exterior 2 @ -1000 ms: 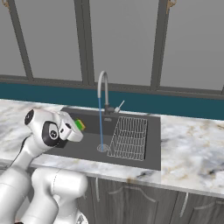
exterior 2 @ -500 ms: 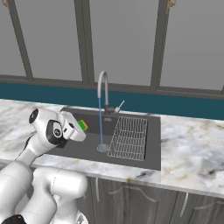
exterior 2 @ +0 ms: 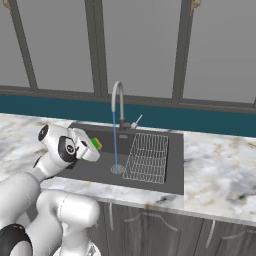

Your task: Soak the sponge with water for a few seconds and then drop it inside the sink.

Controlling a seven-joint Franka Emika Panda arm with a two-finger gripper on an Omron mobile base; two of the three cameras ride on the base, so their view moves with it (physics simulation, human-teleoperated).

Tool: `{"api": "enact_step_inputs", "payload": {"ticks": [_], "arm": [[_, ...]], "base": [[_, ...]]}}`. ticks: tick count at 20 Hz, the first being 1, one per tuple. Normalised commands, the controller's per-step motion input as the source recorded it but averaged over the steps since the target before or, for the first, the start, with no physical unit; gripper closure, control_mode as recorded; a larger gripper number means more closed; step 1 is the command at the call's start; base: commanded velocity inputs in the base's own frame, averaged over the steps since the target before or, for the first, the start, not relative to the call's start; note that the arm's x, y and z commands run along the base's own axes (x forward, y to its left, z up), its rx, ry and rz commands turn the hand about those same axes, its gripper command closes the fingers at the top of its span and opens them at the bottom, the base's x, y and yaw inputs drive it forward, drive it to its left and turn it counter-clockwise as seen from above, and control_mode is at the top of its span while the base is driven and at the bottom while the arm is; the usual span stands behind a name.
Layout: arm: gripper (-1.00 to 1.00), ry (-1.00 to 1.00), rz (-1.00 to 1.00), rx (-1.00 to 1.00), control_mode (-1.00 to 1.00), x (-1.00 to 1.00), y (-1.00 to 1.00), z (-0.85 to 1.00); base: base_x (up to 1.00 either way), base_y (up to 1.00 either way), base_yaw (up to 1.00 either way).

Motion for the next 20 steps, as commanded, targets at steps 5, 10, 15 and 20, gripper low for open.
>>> {"api": "enact_step_inputs", "payload": {"ticks": [5,10,15,20], "arm": [[1.00,0.00,0.00,0.00,-1.00,0.16,-0.01,-0.25],[1.00,0.00,0.00,0.00,-1.00,0.12,-0.04,-0.18],[1.00,0.00,0.00,0.00,-1.00,0.15,-0.02,-0.09],[1.00,0.00,0.00,0.00,-1.00,0.19,-0.05,-0.10]], "base": [[0.00,0.00,0.00],[0.00,0.00,0.00],[0.00,0.00,0.00],[0.00,0.00,0.00]]}}
